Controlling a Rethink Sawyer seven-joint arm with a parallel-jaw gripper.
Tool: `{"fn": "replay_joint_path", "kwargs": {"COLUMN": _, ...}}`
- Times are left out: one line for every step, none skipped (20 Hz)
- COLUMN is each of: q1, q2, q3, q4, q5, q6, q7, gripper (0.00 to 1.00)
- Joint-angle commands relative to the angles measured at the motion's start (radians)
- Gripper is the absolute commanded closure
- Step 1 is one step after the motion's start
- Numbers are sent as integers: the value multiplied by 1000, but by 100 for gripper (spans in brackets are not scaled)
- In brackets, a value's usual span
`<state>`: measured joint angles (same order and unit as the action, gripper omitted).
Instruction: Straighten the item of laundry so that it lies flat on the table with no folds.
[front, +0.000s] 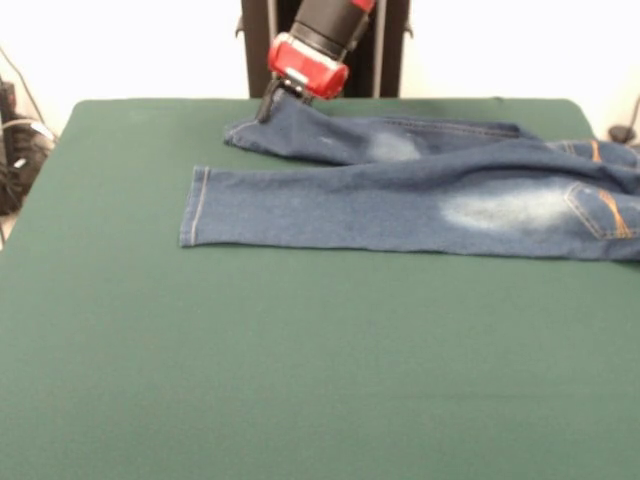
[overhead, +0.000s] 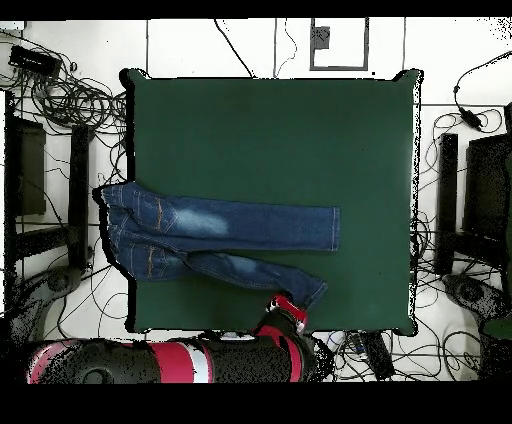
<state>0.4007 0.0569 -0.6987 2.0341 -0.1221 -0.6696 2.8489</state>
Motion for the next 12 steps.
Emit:
{"fn": "replay_joint_path", "kwargs": {"q1": -120, "q2": -87, "q3": 138, "q4": -189, "q5": -153, "q6": 101, "q7": -36, "gripper": 100}}
{"fn": "replay_joint_path", "kwargs": {"q1": -128, "q2": -105, "q3": 149, "q4": -181, "q5": -157, "q6": 133, "q7": -32, "gripper": 100}}
{"fn": "replay_joint_path", "kwargs": {"q1": -136, "q2": -122, "q3": 160, "q4": -172, "q5": -161, "q6": 165, "q7": -27, "gripper": 100}}
{"fn": "replay_joint_path", "kwargs": {"q1": -146, "q2": -150, "q3": 168, "q4": -161, "q5": -180, "q6": 199, "q7": -28, "gripper": 100}}
{"fn": "replay_joint_path", "kwargs": {"q1": -161, "q2": -189, "q3": 186, "q4": -150, "q5": -217, "q6": 259, "q7": -38, "gripper": 100}}
{"fn": "replay_joint_path", "kwargs": {"q1": -222, "q2": -261, "q3": 244, "q4": -131, "q5": -299, "q6": 352, "q7": -49, "gripper": 100}}
{"fn": "replay_joint_path", "kwargs": {"q1": -309, "q2": -346, "q3": 330, "q4": -99, "q5": -379, "q6": 456, "q7": -60, "gripper": 100}}
{"fn": "replay_joint_path", "kwargs": {"q1": -397, "q2": -418, "q3": 411, "q4": -63, "q5": -435, "q6": 546, "q7": -88, "gripper": 100}}
{"fn": "replay_joint_path", "kwargs": {"q1": -485, "q2": -489, "q3": 491, "q4": -27, "q5": -490, "q6": 637, "q7": -115, "gripper": 100}}
{"fn": "replay_joint_path", "kwargs": {"q1": -572, "q2": -537, "q3": 562, "q4": 3, "q5": -528, "q6": 699, "q7": -147, "gripper": 100}}
{"fn": "replay_joint_path", "kwargs": {"q1": -685, "q2": -576, "q3": 656, "q4": 39, "q5": -552, "q6": 772, "q7": -189, "gripper": 100}}
{"fn": "replay_joint_path", "kwargs": {"q1": -817, "q2": -598, "q3": 765, "q4": 77, "q5": -552, "q6": 865, "q7": -245, "gripper": 100}}
